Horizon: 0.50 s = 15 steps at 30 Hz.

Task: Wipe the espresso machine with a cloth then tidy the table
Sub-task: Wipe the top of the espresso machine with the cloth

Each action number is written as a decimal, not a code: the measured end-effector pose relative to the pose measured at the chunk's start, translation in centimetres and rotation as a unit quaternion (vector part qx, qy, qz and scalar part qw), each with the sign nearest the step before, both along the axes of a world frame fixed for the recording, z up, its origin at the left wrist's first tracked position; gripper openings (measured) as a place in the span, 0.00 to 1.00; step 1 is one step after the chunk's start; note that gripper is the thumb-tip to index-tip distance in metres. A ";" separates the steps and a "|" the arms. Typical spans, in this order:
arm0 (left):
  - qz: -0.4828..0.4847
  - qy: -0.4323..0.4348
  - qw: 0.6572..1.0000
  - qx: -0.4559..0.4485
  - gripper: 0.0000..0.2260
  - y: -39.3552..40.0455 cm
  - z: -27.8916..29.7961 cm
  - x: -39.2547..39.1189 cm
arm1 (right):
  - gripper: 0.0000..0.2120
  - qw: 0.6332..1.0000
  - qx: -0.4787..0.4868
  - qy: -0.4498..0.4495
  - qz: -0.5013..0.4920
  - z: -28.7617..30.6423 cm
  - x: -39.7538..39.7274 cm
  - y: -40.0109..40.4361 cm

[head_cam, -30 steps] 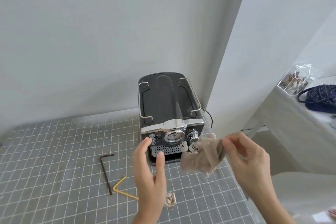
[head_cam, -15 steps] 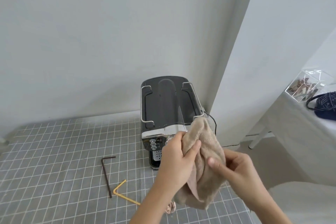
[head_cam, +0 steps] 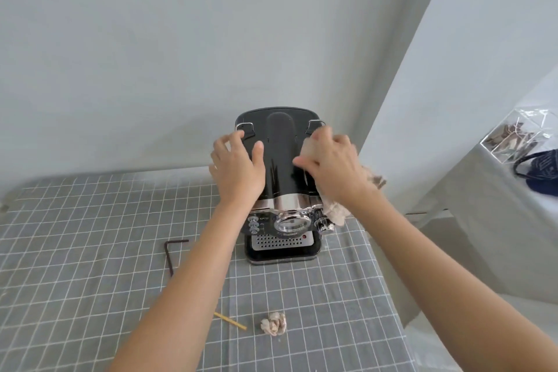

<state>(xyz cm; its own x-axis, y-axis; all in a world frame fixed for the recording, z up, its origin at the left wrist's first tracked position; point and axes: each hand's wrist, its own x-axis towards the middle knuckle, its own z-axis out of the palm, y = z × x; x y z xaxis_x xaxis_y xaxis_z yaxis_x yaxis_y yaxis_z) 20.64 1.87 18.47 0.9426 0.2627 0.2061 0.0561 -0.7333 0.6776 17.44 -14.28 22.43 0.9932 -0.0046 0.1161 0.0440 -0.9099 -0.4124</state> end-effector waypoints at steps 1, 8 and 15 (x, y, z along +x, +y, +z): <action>0.010 0.006 1.000 0.006 0.18 -0.2 -0.6 0.1 | 0.22 0.994 -0.111 0.003 -0.002 -1.3 -0.1 0.2; 0.045 -0.047 0.998 0.003 0.13 -0.5 -2.2 0.5 | 0.15 0.980 -0.177 -0.066 0.061 -3.8 -1.4 -1.5; 0.043 -0.003 0.995 -0.091 0.23 -0.2 -1.5 0.1 | 0.13 0.958 -0.168 -0.005 0.231 -0.6 -1.3 -3.4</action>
<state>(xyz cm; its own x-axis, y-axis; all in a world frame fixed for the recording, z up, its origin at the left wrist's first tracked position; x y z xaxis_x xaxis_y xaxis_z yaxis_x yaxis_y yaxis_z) 20.70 1.68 17.01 0.9141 0.3754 0.1536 0.1080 -0.5904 0.7999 16.12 -17.70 21.80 0.8786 0.4754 0.0439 0.4774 -0.8733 -0.0969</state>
